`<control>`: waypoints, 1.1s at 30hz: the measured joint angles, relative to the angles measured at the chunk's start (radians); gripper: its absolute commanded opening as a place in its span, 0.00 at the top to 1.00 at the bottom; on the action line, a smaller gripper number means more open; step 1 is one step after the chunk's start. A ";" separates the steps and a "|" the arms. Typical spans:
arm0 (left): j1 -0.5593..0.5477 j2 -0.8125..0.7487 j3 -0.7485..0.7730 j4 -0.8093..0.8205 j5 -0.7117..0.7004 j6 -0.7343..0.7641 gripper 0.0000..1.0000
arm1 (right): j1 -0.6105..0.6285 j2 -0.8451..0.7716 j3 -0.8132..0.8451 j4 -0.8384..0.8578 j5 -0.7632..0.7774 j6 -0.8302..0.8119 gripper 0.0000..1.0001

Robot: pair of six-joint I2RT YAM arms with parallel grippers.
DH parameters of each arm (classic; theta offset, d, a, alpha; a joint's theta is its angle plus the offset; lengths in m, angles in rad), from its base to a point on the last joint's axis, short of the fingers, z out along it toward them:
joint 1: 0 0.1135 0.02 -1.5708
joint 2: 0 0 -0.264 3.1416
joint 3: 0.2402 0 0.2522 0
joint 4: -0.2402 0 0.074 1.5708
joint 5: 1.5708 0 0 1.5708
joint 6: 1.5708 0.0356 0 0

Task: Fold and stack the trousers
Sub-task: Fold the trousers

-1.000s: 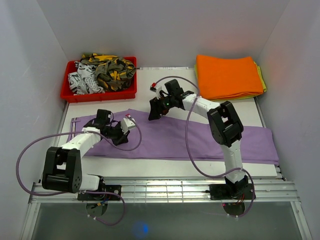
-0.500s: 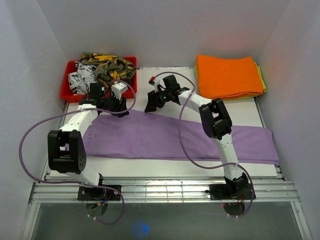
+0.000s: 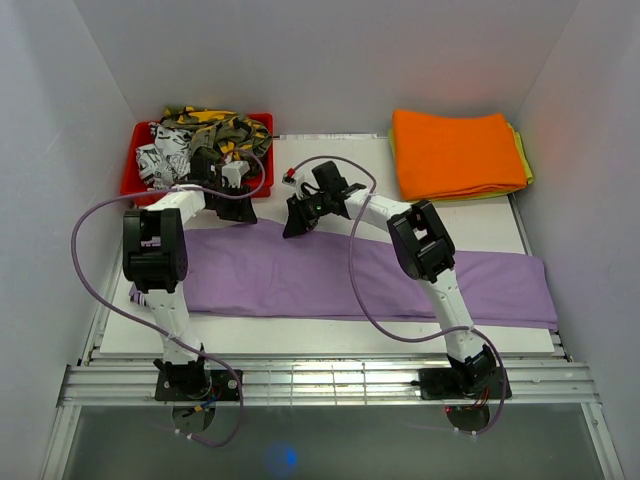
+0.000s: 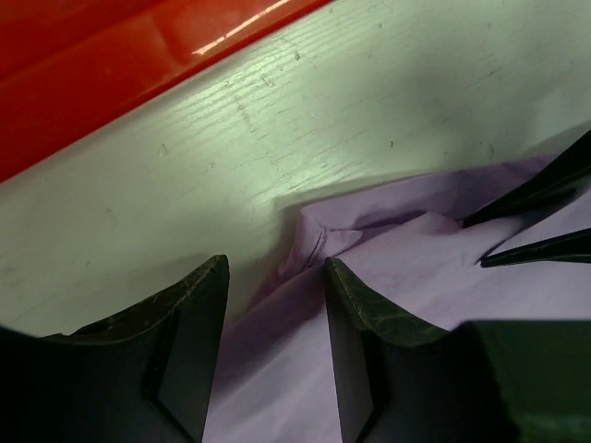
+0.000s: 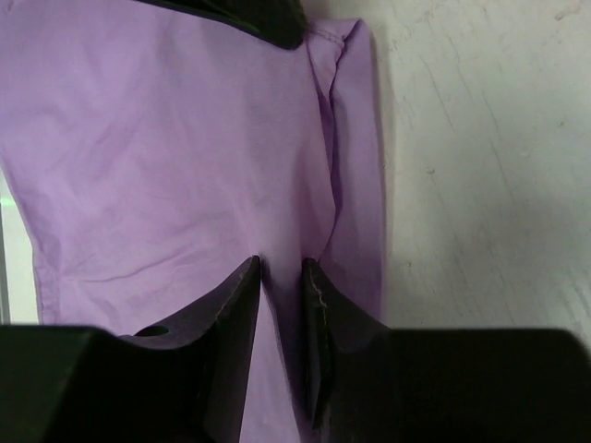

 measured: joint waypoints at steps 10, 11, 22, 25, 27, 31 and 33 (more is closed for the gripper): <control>0.000 0.072 0.030 0.001 0.181 -0.061 0.71 | 0.021 -0.103 -0.137 -0.012 0.005 -0.098 0.77; 0.000 0.073 0.030 0.002 0.202 -0.069 0.74 | 0.027 -0.120 -0.153 -0.012 0.007 -0.109 0.77; 0.021 0.003 -0.072 0.125 0.282 -0.116 1.00 | 0.072 -0.189 -0.243 -0.019 0.050 -0.174 0.20; 0.038 -0.096 -0.148 0.188 0.239 -0.098 1.00 | 0.064 -0.225 -0.292 -0.034 0.102 -0.174 0.10; 0.040 -0.171 -0.203 0.237 0.201 -0.078 1.00 | 0.051 -0.268 -0.324 -0.053 0.139 -0.176 0.10; 0.043 -0.273 -0.284 0.324 0.147 -0.037 1.00 | -0.007 -0.382 -0.368 -0.111 0.195 -0.191 0.07; 0.043 -0.281 -0.303 0.349 0.134 -0.024 1.00 | -0.060 -0.447 -0.382 -0.148 0.214 -0.215 0.02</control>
